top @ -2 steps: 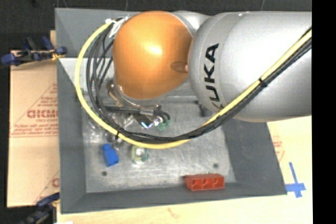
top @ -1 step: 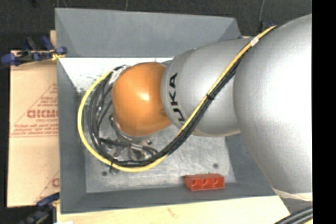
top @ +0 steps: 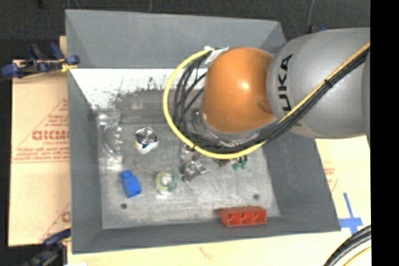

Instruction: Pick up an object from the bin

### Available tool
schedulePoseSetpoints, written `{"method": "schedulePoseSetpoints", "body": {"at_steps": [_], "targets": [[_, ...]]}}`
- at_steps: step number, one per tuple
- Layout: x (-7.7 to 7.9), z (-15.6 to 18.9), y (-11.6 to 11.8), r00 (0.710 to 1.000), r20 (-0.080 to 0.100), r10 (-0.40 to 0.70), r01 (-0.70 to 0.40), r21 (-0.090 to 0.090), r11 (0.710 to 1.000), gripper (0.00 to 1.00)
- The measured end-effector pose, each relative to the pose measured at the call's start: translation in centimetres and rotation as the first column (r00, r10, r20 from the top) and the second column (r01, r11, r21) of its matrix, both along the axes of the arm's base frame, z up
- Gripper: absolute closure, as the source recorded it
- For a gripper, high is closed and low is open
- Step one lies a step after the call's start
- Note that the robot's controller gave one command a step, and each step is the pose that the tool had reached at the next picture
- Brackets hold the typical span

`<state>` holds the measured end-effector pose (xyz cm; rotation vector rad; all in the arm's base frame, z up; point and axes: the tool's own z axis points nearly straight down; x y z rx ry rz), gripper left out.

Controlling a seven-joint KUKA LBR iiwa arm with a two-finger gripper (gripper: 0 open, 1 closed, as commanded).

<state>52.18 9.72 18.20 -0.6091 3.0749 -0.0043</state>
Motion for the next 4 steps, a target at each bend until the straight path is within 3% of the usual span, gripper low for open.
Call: {"method": "schedulePoseSetpoints", "body": {"at_steps": [1, 2, 3, 4], "targets": [[-0.1, -0.1, 0.5, 1.000, -0.003, 0.009, -0.009, 0.002, 1.000, 0.00], [2.1, -10.9, 2.6, 0.985, 0.001, 0.175, -0.175, 0.002, 0.985, 0.00], [2.4, -10.5, 2.8, 0.985, 0.014, 0.174, -0.174, 0.005, 0.985, 1.00], [1.9, 8.6, 3.0, 0.944, 0.006, 0.331, -0.331, 0.000, 0.944, 1.00]]}}
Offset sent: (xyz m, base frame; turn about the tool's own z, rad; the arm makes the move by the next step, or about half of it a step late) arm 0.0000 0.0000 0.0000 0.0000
